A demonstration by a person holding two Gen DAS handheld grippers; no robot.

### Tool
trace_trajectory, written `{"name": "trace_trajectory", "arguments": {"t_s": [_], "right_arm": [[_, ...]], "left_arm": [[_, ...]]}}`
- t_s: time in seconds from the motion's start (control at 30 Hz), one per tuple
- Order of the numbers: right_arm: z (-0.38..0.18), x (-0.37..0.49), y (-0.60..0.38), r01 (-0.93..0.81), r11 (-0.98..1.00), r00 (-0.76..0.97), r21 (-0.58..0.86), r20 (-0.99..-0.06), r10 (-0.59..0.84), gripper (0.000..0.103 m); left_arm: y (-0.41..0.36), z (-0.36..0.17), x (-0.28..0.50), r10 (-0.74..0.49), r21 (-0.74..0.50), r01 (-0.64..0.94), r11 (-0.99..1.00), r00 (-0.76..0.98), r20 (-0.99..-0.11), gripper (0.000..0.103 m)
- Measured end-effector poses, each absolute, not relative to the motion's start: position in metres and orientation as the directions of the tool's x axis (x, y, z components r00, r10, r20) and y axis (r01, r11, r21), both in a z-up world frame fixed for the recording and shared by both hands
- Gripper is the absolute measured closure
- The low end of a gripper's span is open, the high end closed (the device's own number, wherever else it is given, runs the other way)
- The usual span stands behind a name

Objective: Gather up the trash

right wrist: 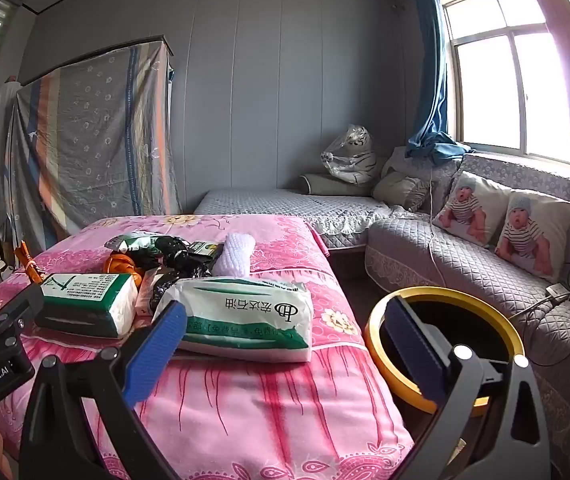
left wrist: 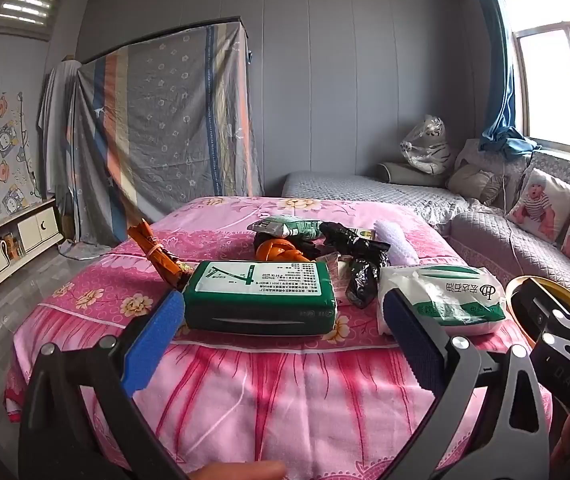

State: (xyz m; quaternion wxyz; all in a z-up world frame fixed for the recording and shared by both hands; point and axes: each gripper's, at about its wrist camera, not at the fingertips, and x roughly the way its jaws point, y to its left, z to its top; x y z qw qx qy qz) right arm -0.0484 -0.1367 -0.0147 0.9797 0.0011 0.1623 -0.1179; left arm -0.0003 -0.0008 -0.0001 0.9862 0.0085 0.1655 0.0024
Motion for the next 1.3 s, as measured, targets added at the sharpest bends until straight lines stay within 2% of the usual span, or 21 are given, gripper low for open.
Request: {"name": "trace_trajectory", "arguments": {"t_s": [1.3], "right_arm": [[-0.016, -0.0476, -0.1383, 0.232, 0.972, 0.919, -0.034, -0.319, -0.23, 0.007]], "left_arm": [[-0.0016, -0.0037, 0.0037, 0.003, 0.011, 0.0, 1.0, 0.943, -0.332, 0.008]]}}
